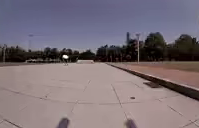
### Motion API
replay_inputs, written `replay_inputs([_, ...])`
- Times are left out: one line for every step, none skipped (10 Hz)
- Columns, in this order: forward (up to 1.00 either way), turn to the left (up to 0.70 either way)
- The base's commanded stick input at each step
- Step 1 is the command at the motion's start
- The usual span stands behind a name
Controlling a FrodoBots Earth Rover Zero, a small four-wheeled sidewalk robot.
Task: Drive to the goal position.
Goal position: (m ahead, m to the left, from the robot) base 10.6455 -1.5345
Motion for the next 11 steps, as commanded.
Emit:
replay_inputs([1.0,0.0])
replay_inputs([1.0,0.0])
replay_inputs([1.0,0.0])
replay_inputs([1.0,0.0])
replay_inputs([1.0,0.0])
replay_inputs([1.0,0.0])
replay_inputs([1.0,0.0])
replay_inputs([1.0,0.0])
replay_inputs([1.0,0.0])
replay_inputs([1.0,0.0])
replay_inputs([1.0,0.0])
